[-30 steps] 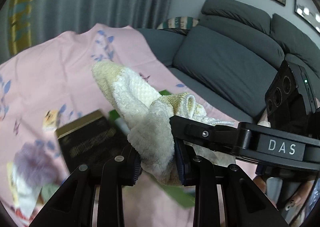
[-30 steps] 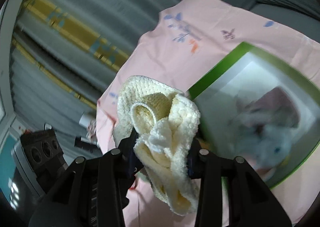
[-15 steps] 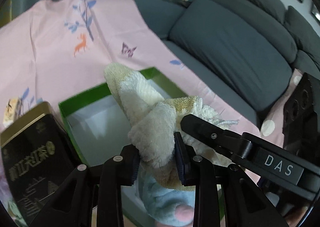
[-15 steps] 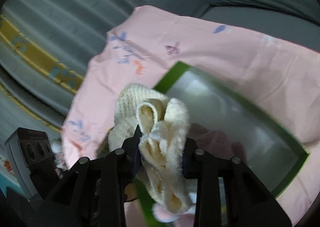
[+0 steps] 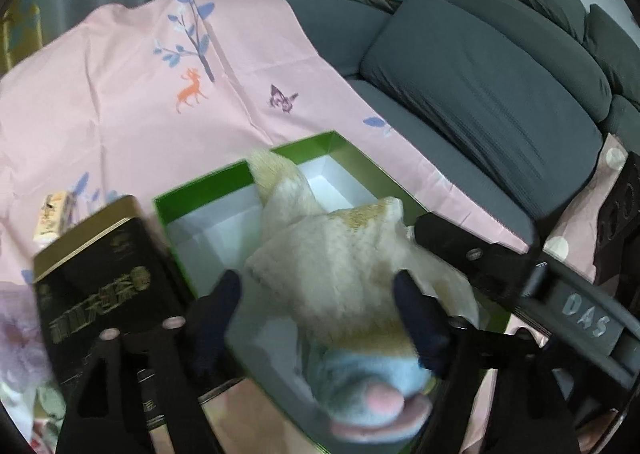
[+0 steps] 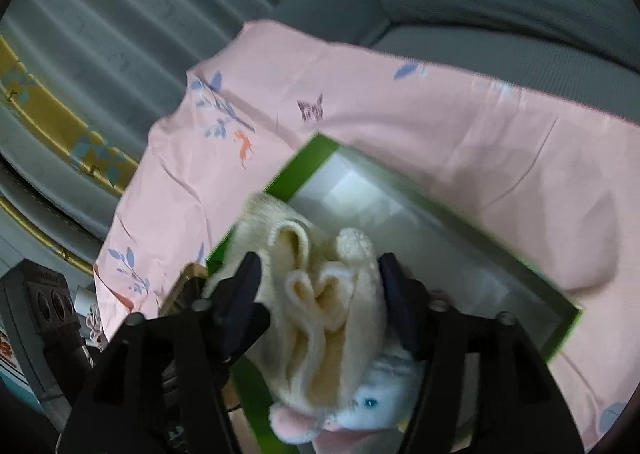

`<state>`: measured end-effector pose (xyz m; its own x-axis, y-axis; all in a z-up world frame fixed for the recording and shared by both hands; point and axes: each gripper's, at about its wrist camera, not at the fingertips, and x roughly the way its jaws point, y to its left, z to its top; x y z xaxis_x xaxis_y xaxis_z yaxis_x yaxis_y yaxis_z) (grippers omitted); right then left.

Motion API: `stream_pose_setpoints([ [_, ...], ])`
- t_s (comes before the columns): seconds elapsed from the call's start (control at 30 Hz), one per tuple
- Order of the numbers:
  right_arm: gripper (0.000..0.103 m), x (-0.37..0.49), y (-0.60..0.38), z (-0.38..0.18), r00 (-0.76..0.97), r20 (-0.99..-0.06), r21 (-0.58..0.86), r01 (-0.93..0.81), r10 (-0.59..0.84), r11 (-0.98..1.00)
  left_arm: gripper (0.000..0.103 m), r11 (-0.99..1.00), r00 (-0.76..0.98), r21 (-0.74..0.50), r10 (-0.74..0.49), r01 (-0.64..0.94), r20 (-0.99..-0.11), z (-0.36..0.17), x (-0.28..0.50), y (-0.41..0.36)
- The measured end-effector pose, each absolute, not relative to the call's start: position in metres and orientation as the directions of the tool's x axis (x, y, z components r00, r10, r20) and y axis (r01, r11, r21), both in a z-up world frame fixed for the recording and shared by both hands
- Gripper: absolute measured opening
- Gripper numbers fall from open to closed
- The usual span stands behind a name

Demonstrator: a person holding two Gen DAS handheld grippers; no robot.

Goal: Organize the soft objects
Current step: 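Open the right tool and withdraw it toward the remaining pile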

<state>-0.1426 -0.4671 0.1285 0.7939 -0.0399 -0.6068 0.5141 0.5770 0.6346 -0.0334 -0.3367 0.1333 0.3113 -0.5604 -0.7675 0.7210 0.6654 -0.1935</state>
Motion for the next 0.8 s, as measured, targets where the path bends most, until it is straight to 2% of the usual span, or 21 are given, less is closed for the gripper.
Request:
stream_pose_setpoints([
  [0.27, 0.085, -0.169, -0.438, 0.158, 0.856, -0.515, 0.667, 0.440, -0.055, 0.601, 0.087, 0.635, 0.283, -0.240, -0.607, 0.734, -0.742, 0.169, -0.047, -0.285],
  [0.37, 0.088, -0.181, -0.422, 0.166, 0.864, -0.500, 0.655, 0.420, -0.057, 0.629, 0.087, 0.664, 0.341, -0.227, -0.610, 0.712, -0.715, 0.185, -0.054, -0.246],
  [0.53, 0.088, -0.200, -0.395, 0.177, 0.858, -0.508, 0.616, 0.426, -0.079, 0.662, 0.087, 0.727, 0.396, -0.255, -0.593, 0.638, -0.701, 0.191, -0.054, -0.167],
  [0.8, 0.089, -0.197, -0.335, 0.180, 0.842, -0.538, 0.590, 0.352, 0.028, 0.727, 0.087, 0.886, 0.526, -0.232, -0.431, 0.402, -0.733, 0.164, -0.057, -0.033],
])
